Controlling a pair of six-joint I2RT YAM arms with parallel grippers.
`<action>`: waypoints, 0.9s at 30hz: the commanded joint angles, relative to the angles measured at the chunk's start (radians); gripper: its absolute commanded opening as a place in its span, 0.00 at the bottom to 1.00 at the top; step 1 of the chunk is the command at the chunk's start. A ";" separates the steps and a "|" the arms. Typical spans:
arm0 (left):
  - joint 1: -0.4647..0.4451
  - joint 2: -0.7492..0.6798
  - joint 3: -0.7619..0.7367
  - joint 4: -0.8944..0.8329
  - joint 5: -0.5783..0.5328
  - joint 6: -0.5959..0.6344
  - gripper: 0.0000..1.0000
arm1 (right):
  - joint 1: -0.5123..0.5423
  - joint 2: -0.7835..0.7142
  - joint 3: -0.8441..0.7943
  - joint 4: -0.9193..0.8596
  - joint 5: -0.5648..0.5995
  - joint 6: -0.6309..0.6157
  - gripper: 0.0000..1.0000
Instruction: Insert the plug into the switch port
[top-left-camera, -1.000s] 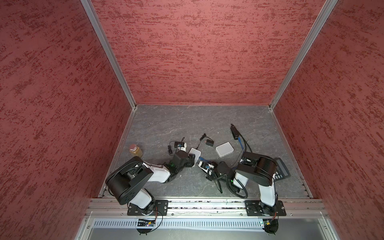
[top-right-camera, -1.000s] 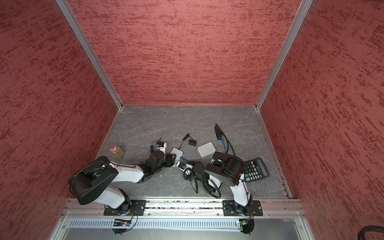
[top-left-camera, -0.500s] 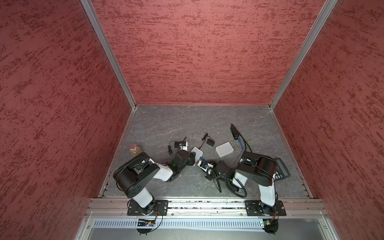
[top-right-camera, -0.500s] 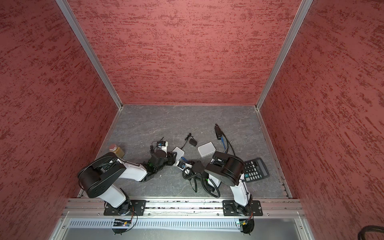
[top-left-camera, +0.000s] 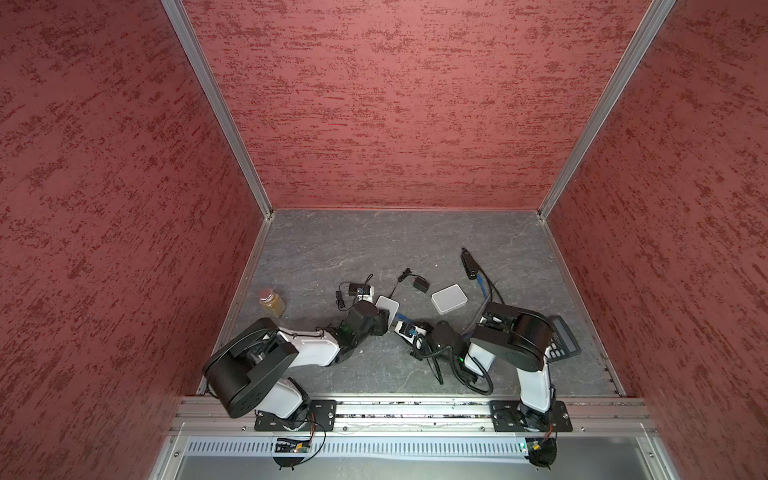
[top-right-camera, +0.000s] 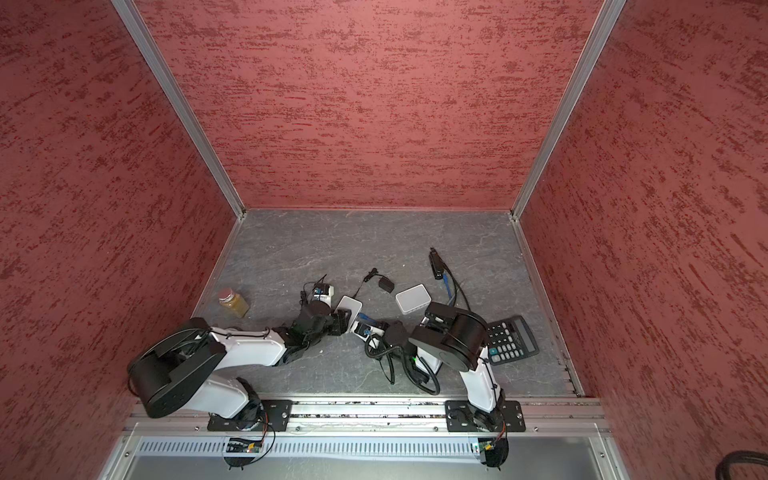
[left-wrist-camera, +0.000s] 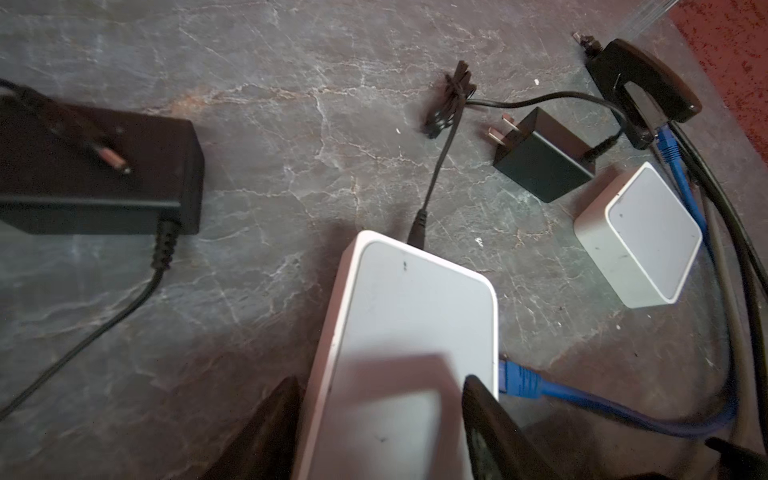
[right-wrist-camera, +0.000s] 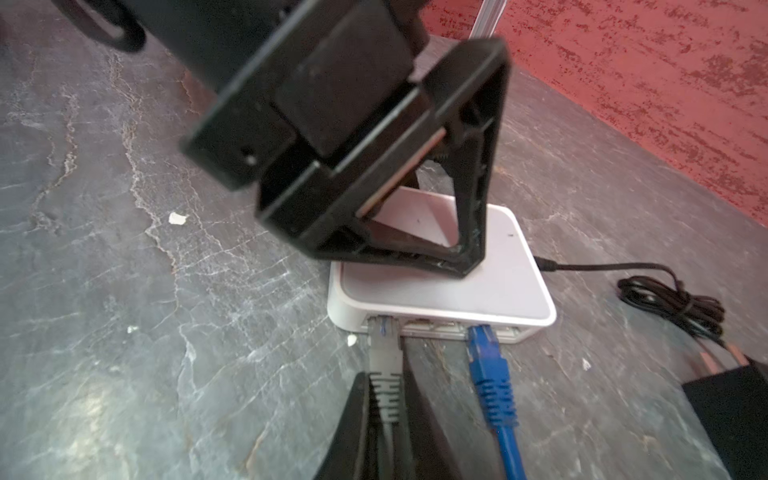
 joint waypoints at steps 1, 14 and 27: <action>-0.021 -0.076 0.013 -0.073 0.152 -0.011 0.70 | -0.008 -0.014 0.061 0.092 -0.043 0.030 0.00; 0.071 -0.199 0.018 -0.161 0.106 0.032 1.00 | -0.062 -0.053 0.150 -0.178 -0.022 0.063 0.00; 0.150 -0.360 -0.018 -0.234 0.085 0.053 1.00 | -0.125 -0.076 0.251 -0.361 0.033 0.121 0.00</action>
